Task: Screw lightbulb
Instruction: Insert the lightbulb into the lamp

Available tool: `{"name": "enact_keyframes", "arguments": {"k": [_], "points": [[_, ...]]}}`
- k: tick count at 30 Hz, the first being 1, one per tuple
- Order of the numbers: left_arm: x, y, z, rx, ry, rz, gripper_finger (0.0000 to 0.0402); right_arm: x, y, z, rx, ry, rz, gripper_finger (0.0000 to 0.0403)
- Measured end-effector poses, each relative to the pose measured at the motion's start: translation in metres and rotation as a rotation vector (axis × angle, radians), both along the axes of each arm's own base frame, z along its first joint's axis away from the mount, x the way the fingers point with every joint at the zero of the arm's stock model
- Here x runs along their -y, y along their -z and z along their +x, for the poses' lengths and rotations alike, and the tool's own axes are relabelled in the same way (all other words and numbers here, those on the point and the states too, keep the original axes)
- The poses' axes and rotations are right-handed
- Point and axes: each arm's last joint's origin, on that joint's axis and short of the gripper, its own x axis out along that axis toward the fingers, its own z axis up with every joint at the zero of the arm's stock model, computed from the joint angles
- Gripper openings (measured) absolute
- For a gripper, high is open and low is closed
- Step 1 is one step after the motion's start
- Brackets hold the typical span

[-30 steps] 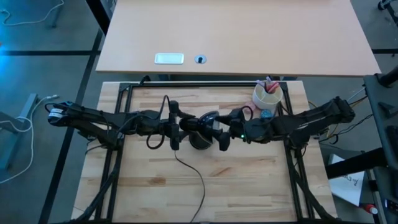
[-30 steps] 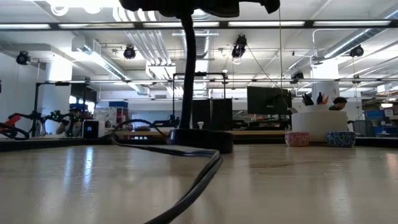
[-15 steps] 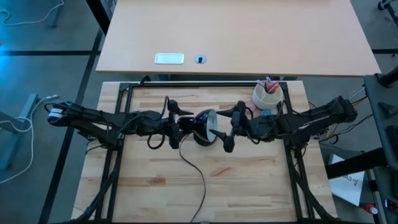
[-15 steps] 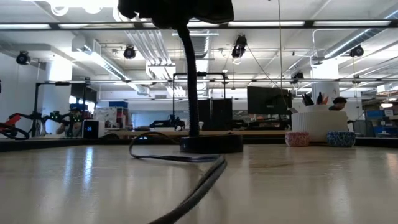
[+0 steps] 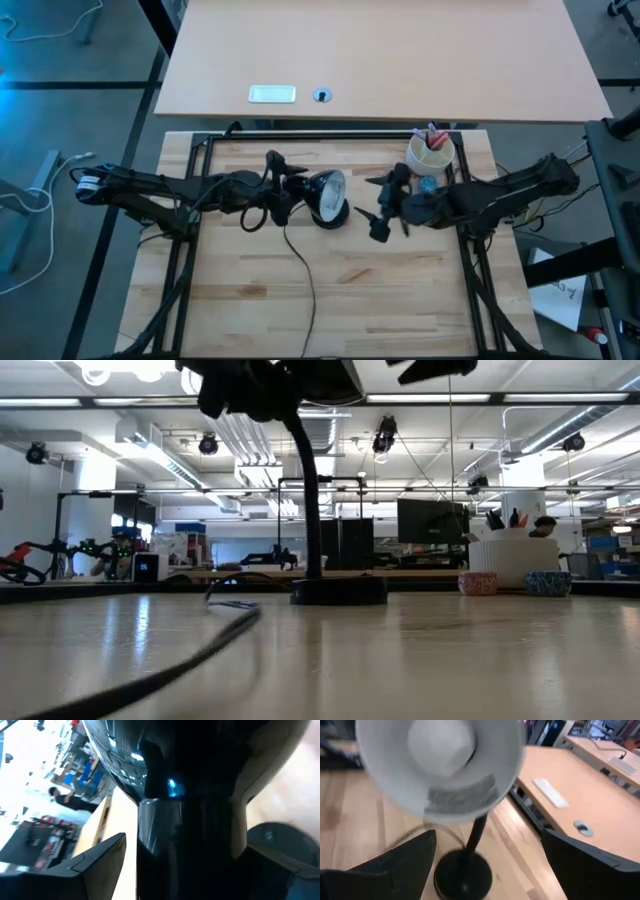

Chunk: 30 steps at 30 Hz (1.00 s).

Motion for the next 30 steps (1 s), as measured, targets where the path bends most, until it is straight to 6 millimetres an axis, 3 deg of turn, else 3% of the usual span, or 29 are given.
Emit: {"name": "enact_keyframes", "arguments": {"k": [9, 17, 30], "points": [[-0.005, 0.000, -0.002, -0.033, -0.112, 0.100, 0.0327, 0.002, 0.023, 0.025, -0.082, 0.090, -0.127, 0.0355], [-0.006, 0.000, -0.002, 0.002, -0.176, 0.062, 0.0327, -0.007, 0.029, 0.058, -0.064, -0.106, -0.264, 0.0355], [-0.020, -0.002, -0.002, 0.030, -0.238, 0.039, 0.0327, -0.023, 0.038, 0.104, -0.064, -0.220, -0.186, 0.0355]]}}
